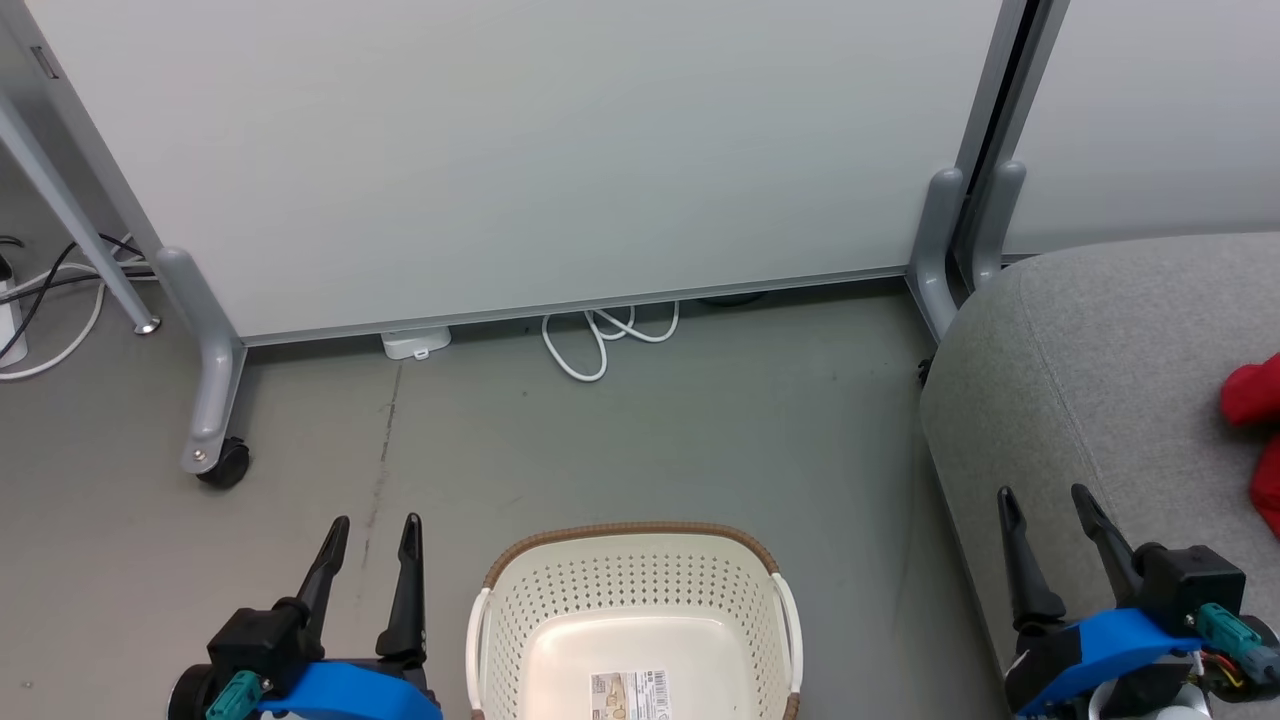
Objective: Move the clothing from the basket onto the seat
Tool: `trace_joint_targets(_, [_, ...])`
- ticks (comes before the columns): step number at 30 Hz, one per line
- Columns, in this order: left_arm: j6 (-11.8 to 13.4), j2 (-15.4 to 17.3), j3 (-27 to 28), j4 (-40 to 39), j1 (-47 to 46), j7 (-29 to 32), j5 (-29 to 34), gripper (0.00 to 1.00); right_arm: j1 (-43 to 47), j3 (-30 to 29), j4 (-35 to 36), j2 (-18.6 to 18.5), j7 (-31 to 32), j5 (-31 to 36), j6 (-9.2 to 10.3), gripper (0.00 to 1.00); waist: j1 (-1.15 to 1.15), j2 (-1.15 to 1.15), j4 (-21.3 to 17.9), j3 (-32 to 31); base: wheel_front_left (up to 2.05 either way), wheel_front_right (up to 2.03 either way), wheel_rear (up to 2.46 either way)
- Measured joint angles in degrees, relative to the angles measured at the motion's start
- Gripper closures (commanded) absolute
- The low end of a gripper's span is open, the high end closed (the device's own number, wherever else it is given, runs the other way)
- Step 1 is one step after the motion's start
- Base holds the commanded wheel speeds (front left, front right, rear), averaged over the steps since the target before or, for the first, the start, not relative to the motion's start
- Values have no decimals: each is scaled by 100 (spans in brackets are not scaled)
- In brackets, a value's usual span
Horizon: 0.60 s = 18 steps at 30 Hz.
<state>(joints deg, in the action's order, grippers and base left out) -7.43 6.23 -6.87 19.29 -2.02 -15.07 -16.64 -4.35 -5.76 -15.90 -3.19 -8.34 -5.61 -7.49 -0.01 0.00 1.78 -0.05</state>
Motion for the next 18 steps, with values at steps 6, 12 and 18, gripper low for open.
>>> trace_joint_targets(6, [0, -3, 1, 23, 8, 0, 0, 0, 271, 65, 321, 21, 107, -118, 0, 0, 0, 0, 78, -27, 0, 0, 0])
trace_joint_targets(12, [0, -10, -5, 46, 11, 0, -1, 0, 350, 121, 408, 23, 129, -208, 0, 0, 1, 0, 103, -12, 0, 0, 0])
trace_joint_targets(18, [0, -13, -7, 85, 10, 0, -19, 0, 368, 185, 428, 24, 158, -255, 0, 0, 1, 0, 98, 14, 0, 0, 0])
